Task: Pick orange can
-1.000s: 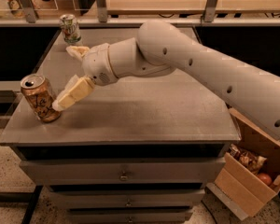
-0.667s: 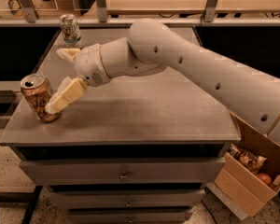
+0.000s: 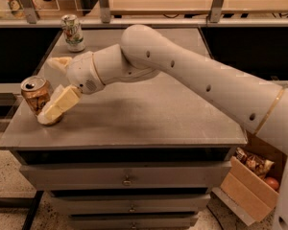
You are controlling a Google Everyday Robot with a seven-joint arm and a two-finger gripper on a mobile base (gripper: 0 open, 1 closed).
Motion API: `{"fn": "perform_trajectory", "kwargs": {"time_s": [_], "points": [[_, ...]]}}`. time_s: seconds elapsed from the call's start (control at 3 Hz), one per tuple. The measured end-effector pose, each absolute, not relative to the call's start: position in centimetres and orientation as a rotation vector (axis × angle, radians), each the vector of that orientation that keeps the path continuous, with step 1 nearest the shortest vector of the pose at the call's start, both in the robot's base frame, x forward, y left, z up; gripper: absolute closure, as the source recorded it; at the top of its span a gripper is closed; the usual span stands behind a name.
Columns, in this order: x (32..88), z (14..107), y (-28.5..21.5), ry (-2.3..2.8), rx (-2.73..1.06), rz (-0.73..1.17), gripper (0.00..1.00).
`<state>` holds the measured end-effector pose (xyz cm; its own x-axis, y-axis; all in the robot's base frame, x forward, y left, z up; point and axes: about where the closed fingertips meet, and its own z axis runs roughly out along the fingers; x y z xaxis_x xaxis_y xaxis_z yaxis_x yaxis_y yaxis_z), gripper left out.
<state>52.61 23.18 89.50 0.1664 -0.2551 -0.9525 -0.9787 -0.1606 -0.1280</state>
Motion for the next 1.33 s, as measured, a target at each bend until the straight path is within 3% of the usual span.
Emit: {"fn": "perform_trajectory", "kwargs": {"time_s": [0.33, 0.67, 1.33], "points": [[52.19, 88.88, 24.01, 1.195, -1.581, 1.097, 0.00], [51.93, 88.58, 24.44, 1.179, -1.582, 1.114, 0.17], [51.74, 88.39, 24.51, 1.168, -1.578, 1.122, 0.64]]}}
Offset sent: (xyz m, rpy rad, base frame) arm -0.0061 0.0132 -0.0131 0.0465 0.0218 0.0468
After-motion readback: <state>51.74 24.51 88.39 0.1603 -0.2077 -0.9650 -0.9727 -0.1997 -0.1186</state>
